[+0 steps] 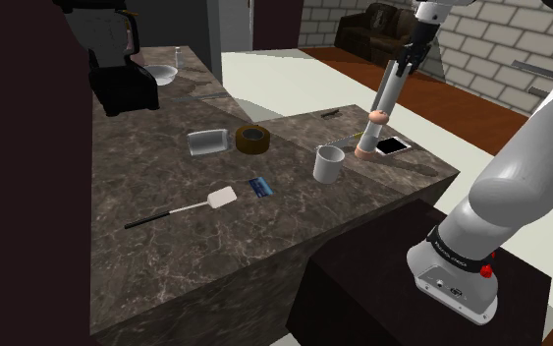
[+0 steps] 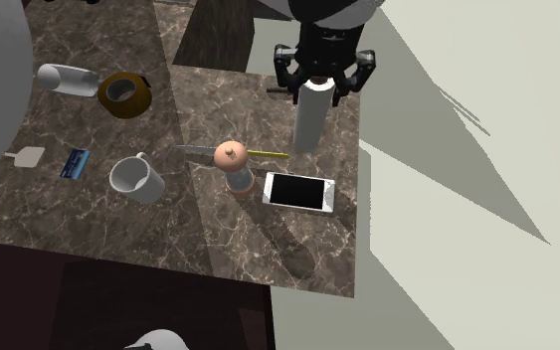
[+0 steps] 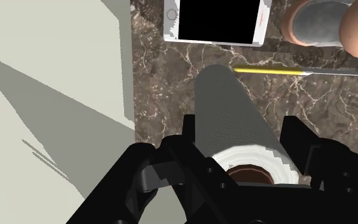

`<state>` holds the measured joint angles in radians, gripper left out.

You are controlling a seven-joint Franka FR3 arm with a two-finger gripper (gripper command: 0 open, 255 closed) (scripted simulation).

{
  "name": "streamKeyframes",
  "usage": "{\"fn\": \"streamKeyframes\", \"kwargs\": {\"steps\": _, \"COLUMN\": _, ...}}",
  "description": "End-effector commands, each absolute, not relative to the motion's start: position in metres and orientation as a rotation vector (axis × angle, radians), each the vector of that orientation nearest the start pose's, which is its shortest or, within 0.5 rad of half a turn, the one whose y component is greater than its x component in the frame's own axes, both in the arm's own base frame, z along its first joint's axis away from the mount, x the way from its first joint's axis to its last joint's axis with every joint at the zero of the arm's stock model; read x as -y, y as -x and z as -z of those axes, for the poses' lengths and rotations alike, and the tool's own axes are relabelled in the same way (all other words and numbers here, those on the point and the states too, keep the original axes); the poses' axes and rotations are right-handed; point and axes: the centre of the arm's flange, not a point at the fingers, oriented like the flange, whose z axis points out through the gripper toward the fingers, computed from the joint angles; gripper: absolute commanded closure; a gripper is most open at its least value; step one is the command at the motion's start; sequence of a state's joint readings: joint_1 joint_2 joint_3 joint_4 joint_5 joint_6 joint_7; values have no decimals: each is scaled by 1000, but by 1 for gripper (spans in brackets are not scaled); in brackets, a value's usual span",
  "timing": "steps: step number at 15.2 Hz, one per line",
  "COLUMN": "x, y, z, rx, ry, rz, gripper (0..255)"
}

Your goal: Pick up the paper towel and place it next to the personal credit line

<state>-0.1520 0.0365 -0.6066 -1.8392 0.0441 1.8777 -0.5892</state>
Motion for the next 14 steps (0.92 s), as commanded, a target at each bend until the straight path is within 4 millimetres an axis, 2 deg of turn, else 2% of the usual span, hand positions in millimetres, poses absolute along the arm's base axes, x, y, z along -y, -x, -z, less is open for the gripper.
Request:
{"fn": "streamKeyframes", "kwargs": {"steps": 1, "x": 388, "y": -419, "z": -516, "rx": -285, "ry": 3117, "rz": 31, "gripper": 255}}
{"fn": "streamKeyframes", "kwargs": {"steps": 14, "x": 388, "y": -419, "z": -585, "rx": -285, "ry": 3117, "rz": 31, "gripper": 255}}
